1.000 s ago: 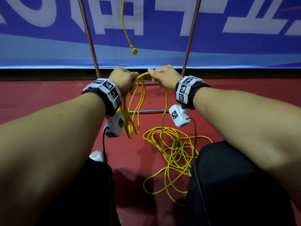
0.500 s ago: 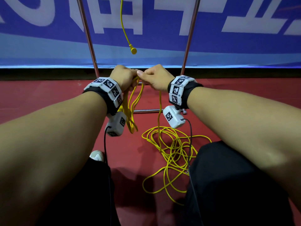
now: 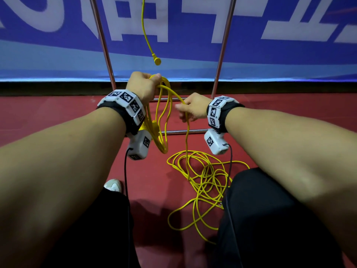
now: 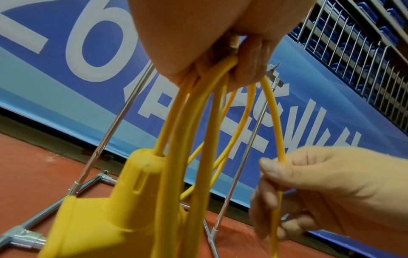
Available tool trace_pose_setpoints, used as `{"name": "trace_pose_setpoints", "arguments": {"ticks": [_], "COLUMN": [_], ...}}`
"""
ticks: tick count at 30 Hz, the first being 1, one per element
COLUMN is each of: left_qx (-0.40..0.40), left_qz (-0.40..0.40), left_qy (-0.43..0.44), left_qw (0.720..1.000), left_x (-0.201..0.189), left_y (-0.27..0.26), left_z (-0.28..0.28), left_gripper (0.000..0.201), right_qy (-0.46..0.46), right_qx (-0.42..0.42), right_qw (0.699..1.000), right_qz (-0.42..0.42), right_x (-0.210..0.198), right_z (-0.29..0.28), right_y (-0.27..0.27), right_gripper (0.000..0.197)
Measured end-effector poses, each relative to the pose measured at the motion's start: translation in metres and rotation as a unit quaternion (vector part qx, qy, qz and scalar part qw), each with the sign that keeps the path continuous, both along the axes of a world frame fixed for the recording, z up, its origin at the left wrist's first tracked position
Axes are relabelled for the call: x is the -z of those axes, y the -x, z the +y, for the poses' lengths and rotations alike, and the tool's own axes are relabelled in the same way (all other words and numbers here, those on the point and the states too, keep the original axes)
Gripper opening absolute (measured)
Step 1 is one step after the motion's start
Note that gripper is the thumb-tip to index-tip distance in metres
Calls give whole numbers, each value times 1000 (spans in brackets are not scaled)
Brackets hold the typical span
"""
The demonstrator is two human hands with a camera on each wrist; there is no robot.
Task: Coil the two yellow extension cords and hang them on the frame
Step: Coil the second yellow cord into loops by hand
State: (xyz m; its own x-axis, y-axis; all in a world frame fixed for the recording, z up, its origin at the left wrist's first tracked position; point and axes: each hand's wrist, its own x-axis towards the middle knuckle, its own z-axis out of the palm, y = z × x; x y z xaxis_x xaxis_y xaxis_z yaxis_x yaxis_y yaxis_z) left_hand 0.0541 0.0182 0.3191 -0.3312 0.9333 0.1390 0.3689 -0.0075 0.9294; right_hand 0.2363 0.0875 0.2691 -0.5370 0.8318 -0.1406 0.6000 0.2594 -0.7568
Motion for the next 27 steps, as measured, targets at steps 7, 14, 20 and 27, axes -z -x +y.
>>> {"name": "trace_pose_setpoints", "arguments": {"ticks": [7,14,20,27], "left_qx": [-25,27,25,23], "left_qz": [-8,1,-97,-129], "left_qy": [-2,34,14,9], "left_qw": [1000,999,995,991], "left_x": [-4,1,-1,0], "left_y": [4,10,6,4], "left_z": [-1,-11,-11,-9], "left_gripper": [41,41,32,31], "right_qy": [-74,-156,-176,-139], "right_qx": [93,154,119,129], "right_qw": [992,968,972,976], "right_qz": [38,126,102,102], "right_x": [-10,-26,-29,-32], "right_z": [9,16,12,7], "right_y": [-15,-11,-5,-5], "right_gripper": [56,39,39,47]}}
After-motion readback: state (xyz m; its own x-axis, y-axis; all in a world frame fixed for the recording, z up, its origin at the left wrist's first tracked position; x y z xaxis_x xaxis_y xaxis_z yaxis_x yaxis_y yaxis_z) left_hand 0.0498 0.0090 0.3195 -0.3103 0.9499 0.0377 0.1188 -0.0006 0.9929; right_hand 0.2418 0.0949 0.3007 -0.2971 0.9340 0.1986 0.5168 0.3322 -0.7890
